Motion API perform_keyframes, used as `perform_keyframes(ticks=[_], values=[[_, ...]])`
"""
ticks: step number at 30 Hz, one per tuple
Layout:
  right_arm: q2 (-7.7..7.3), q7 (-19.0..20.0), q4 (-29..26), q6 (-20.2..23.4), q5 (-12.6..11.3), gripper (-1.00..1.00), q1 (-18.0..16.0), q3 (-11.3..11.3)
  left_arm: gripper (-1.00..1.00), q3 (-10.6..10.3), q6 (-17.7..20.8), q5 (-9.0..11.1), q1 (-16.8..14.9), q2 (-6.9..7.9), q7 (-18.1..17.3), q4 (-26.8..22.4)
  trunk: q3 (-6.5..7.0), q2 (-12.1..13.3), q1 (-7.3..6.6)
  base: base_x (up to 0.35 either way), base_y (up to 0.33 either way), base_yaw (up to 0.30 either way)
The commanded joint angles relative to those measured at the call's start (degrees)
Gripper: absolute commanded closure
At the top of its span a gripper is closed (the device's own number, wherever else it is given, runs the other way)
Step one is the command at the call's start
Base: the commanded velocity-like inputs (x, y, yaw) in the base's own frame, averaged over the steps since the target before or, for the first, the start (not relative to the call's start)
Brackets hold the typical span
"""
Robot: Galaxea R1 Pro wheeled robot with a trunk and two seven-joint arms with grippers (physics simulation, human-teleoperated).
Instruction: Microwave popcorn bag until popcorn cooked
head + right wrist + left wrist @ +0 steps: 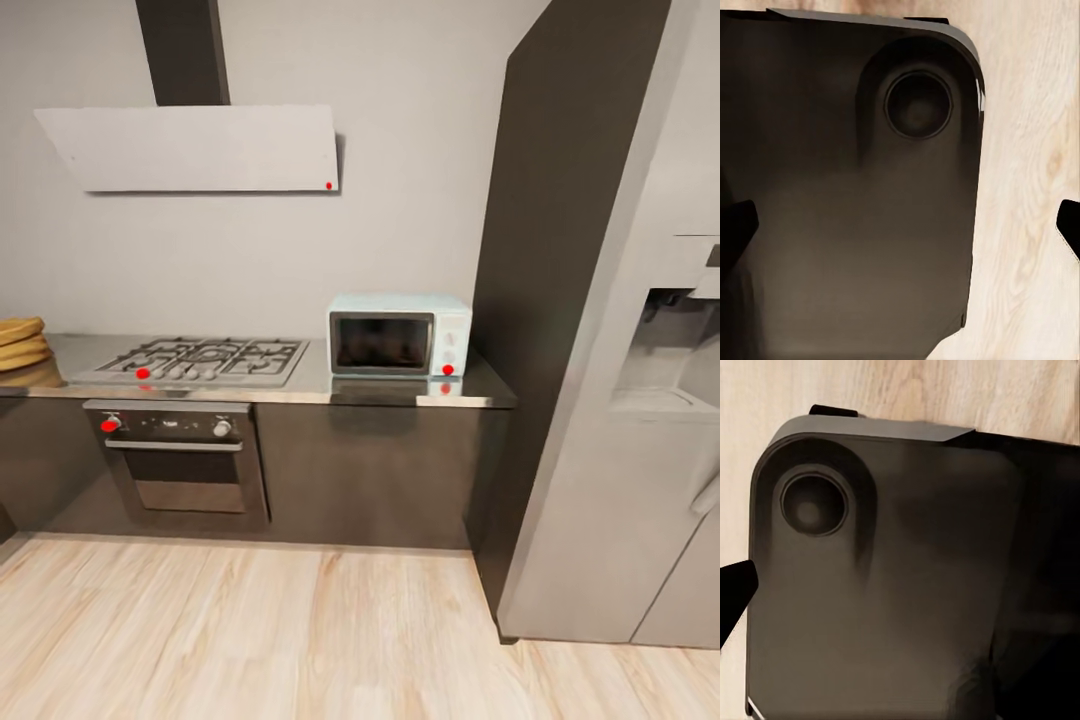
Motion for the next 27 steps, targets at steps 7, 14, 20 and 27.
perform_keyframes(ticks=[7, 14, 20, 27], values=[[0.00, 0.0, 0.0, -0.2, 0.0, -1.00, 0.0, 0.1, -1.00, 0.1, -0.1, 0.5, 0.0, -0.02, 0.0, 0.0, -0.04, 0.0, 0.03, 0.289, 0.000, 0.000], [0.00, 0.0, 0.0, -0.2, 0.0, -1.00, 0.0, 0.1, -1.00, 0.1, -0.1, 0.5, 0.0, -0.02, 0.0, 0.0, -0.04, 0.0, 0.03, 0.289, 0.000, 0.000], [0.08, 0.0, 0.0, -0.2, 0.1, -1.00, 0.0, 0.1, -1.00, 0.1, -0.1, 0.5, 0.0, -0.02, 0.0, 0.0, -0.04, 0.0, 0.03, 0.289, 0.000, 0.000], [0.09, 0.0, 0.0, -0.2, 0.1, -1.00, 0.0, 0.1, -1.00, 0.1, -0.1, 0.5, 0.0, -0.02, 0.0, 0.0, -0.04, 0.0, 0.03, 0.289, 0.000, 0.000]])
